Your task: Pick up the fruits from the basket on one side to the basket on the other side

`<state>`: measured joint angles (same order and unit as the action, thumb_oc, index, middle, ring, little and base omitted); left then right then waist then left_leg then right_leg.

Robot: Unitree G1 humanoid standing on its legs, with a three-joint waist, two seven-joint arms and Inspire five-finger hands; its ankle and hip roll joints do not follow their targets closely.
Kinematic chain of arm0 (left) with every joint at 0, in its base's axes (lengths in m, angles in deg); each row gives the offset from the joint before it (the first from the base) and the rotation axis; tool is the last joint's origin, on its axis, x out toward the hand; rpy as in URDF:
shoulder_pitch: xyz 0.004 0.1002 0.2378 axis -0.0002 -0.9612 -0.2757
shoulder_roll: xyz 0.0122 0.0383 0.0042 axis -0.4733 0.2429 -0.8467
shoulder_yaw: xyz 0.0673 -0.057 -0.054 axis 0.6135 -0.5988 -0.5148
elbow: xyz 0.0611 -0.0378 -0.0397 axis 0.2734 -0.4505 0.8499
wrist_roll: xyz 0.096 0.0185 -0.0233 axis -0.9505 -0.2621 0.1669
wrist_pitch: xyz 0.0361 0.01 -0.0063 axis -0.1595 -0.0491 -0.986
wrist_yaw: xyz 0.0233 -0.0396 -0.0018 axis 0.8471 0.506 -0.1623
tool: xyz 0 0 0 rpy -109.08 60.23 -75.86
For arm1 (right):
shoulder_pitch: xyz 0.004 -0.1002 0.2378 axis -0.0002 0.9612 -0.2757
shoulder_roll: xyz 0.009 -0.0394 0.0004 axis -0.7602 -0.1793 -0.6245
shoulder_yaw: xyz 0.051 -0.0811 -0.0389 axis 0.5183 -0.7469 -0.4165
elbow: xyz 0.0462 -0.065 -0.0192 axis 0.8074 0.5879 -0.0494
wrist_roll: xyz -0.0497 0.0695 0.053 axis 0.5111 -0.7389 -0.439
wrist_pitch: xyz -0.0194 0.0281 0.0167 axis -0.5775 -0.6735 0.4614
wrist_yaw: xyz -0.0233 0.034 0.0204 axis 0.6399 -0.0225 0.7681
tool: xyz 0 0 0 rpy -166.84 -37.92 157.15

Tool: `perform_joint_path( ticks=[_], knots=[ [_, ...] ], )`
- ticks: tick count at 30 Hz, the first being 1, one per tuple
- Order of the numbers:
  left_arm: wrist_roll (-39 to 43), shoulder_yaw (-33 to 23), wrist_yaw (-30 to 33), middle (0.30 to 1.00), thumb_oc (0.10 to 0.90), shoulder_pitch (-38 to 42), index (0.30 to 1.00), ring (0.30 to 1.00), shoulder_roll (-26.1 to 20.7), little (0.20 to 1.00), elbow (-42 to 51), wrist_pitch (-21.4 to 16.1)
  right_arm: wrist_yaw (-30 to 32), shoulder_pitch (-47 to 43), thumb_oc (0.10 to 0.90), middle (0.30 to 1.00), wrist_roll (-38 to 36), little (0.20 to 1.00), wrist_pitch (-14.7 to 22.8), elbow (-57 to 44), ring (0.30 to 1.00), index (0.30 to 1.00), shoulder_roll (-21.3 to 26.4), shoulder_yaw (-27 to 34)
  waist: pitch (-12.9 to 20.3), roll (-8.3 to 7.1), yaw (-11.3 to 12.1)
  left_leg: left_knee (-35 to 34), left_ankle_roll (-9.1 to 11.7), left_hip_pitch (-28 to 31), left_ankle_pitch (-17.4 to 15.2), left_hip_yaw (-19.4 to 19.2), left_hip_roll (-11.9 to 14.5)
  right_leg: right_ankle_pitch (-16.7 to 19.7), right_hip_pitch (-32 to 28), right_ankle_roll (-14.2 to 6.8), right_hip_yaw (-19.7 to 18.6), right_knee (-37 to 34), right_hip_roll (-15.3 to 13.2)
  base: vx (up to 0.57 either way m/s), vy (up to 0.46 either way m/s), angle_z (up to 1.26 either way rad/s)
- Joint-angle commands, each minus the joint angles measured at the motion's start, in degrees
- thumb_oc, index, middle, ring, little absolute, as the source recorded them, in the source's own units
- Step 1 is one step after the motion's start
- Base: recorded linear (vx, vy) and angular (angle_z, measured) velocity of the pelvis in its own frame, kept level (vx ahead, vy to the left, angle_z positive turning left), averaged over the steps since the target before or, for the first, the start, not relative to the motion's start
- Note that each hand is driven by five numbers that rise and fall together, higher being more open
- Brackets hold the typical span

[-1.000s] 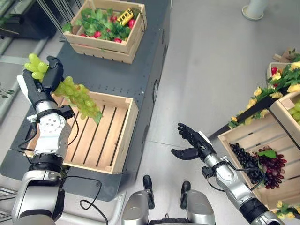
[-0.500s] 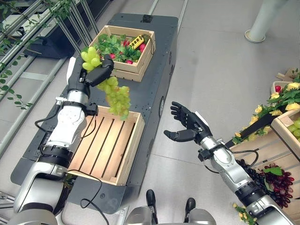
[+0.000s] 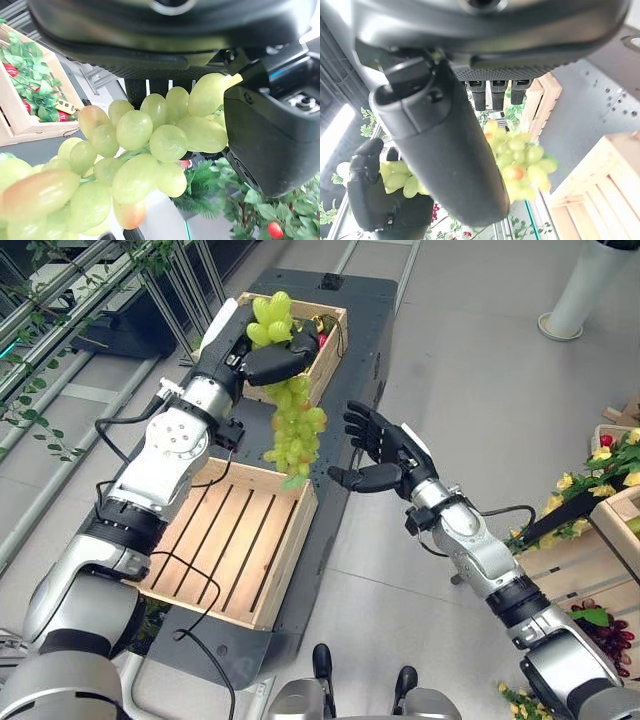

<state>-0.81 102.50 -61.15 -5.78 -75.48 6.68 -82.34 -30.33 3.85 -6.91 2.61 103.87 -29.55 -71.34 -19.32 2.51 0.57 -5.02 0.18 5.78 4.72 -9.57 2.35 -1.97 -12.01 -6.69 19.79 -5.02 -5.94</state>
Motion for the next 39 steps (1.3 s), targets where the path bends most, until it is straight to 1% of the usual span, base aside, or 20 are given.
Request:
perform_joint_path(
  ticks=[1, 6, 13, 18, 21, 23, 28, 31, 34, 35, 36, 37, 39],
  knots=[
    [4.1, 1.3, 0.2, 0.3, 0.4, 11.7, 0.3, 0.3, 1.5, 0.3, -3.1, -3.0, 2.8, -2.4, 0.8, 0.9, -6.2, 0.9, 3.5, 1.6, 0.9, 0.9, -5.1, -2.4, 14.7, 0.48, 1.1, 0.0, 3.6, 1.5, -6.3, 1.5, 0.3, -2.7, 1.0, 2.9, 1.0, 2.4, -0.5, -0.02, -0.049, 0.03],
    [5.5, 4.3, -1.3, 0.3, 0.4, 14.9, 0.3, 0.3, 3.5, 0.3, -3.3, -1.8, 4.6, -7.6, 0.8, 0.9, -9.0, 0.9, 3.0, 4.3, 0.9, 0.9, -6.8, -3.4, 14.9, 0.32, 1.7, 0.0, 3.7, 1.5, -6.3, 2.0, 0.3, -2.5, 0.6, 3.0, 1.3, 1.8, -0.4, -0.02, -0.035, 0.08],
    [7.4, 6.9, -2.3, 0.3, 0.4, 18.0, 0.3, 0.3, 6.5, 0.3, -4.2, -1.9, 4.7, -12.4, 0.8, 0.9, -13.2, 0.9, 2.5, 7.2, 0.9, 0.9, -9.5, -5.7, 15.8, 0.19, 2.2, 0.0, 3.9, 1.1, -6.0, 2.4, 0.3, -2.1, 0.4, 3.0, 1.8, 1.0, -0.4, -0.01, -0.011, 0.03],
    [9.3, 7.9, -2.7, 0.3, 0.4, 19.2, 0.3, 0.3, 8.0, 0.3, -3.7, -1.3, 5.1, -13.6, 0.8, 0.9, -15.7, 0.9, 3.6, 7.9, 0.9, 0.9, -10.6, -6.4, 16.0, 0.09, 2.5, 0.0, 3.9, 1.0, -5.9, 2.7, 0.3, -2.0, 0.3, 3.0, 2.0, 1.1, -0.4, 0.0, 0.0, 0.0],
    [9.1, 8.1, -3.0, 0.3, 0.4, 19.0, 0.3, 0.3, 8.9, 0.3, -3.2, -0.6, 5.4, -14.5, 0.8, 0.9, -16.9, 0.9, 4.4, 7.9, 0.9, 0.9, -11.5, -6.5, 16.0, 0.06, 2.7, 0.0, 3.8, 1.1, -5.9, 2.9, 0.3, -2.1, 0.3, 3.0, 2.1, 1.1, -0.5, 0.0, 0.0, 0.0],
    [9.5, 8.3, -3.4, 0.3, 0.4, 18.9, 0.3, 0.3, 9.5, 0.3, -3.5, -0.4, 5.8, -15.3, 0.8, 0.9, -17.2, 0.9, 4.2, 7.6, 0.9, 0.9, -12.4, -6.7, 16.2, 0.05, 2.8, 0.0, 3.8, 1.0, -6.0, 3.0, 0.2, -2.1, 0.3, 3.0, 2.1, 1.0, -0.6, 0.0, 0.0, 0.0],
    [10.8, 7.7, -3.7, 0.3, 0.4, 18.3, 0.3, 0.3, 10.0, 0.3, -3.6, -1.0, 6.2, -16.1, 0.8, 0.9, -15.8, 0.9, 1.3, 8.1, 0.9, 0.9, -13.3, -7.8, 16.6, 0.02, 2.9, 0.0, 3.7, 1.0, -6.0, 3.0, 0.1, -1.9, 0.3, 2.9, 1.9, 0.8, -0.6, 0.0, 0.0, 0.0],
    [11.9, 7.9, -2.7, 0.3, 0.4, 18.8, 0.3, 0.3, 10.0, 0.3, -2.8, -1.4, 5.2, -15.7, 0.8, 0.9, -16.7, 0.9, -0.1, 9.5, 0.9, 0.9, -13.3, -8.9, 16.8, -0.1, 3.0, 0.0, 3.7, 1.0, -5.9, 3.0, 0.1, -1.8, 0.2, 2.9, 1.9, 0.6, -0.5, 0.0, 0.0, 0.0],
    [12.8, 7.9, -1.9, 0.3, 0.4, 19.2, 0.3, 0.3, 10.0, 0.3, -2.2, -1.8, 4.8, -14.9, 0.8, 0.9, -18.4, 0.9, 0.9, 10.7, 0.9, 0.9, -13.3, -9.5, 16.9, -0.16, 3.0, 0.0, 3.8, 0.9, -5.9, 2.9, 0.3, -1.8, 0.2, 2.9, 2.0, 0.6, -0.5, 0.0, 0.0, 0.0],
    [12.8, 8.0, -1.6, 0.3, 0.4, 19.3, 0.3, 0.3, 10.0, 0.3, -1.9, -1.7, 4.7, -14.8, 0.758, 0.836, -19.0, 0.836, 1.9, 11.0, 0.836, 0.836, -13.4, -9.4, 16.8, -0.16, 3.0, 0.0, 3.8, 0.9, -5.8, 2.9, 0.3, -1.8, 0.3, 3.0, 2.1, 0.7, -0.5, 0.0, 0.0, 0.0],
    [12.3, 8.1, -1.1, 0.3, 0.4, 19.2, 0.3, 0.3, 10.4, 0.3, -1.5, -1.6, 5.4, -14.6, 0.533, 0.5, -19.6, 0.5, 4.3, 10.9, 0.5, 0.5, -13.8, -9.2, 16.7, -0.15, 3.1, 0.0, 3.8, 0.9, -5.8, 2.9, 0.4, -1.8, 0.4, 3.0, 2.1, 0.7, -0.5, 0.0, 0.0, 0.0],
    [12.0, 8.2, -0.9, 0.3, 0.4, 19.1, 0.3, 0.3, 10.5, 0.3, -1.4, -1.6, 5.6, -14.6, 0.4, 0.3, -19.7, 0.3, 4.7, 11.0, 0.3, 0.3, -13.9, -9.2, 16.7, -0.15, 3.1, 0.0, 3.8, 0.9, -5.8, 2.9, 0.4, -1.8, 0.4, 3.0, 2.1, 0.7, -0.5, 0.0, 0.0, 0.0],
    [11.5, 8.3, -0.3, 0.3, 0.4, 18.9, 0.3, 0.3, 10.8, 0.3, -1.1, -1.2, 6.9, -14.7, 0.4, 0.3, -19.9, 0.3, 6.3, 11.1, 0.3, 0.3, -14.6, -8.9, 16.6, -0.12, 3.1, 0.0, 3.8, 1.0, -5.8, 2.9, 0.4, -1.8, 0.3, 3.0, 2.2, 0.7, -0.5, 0.0, 0.0, 0.0]
  ],
)
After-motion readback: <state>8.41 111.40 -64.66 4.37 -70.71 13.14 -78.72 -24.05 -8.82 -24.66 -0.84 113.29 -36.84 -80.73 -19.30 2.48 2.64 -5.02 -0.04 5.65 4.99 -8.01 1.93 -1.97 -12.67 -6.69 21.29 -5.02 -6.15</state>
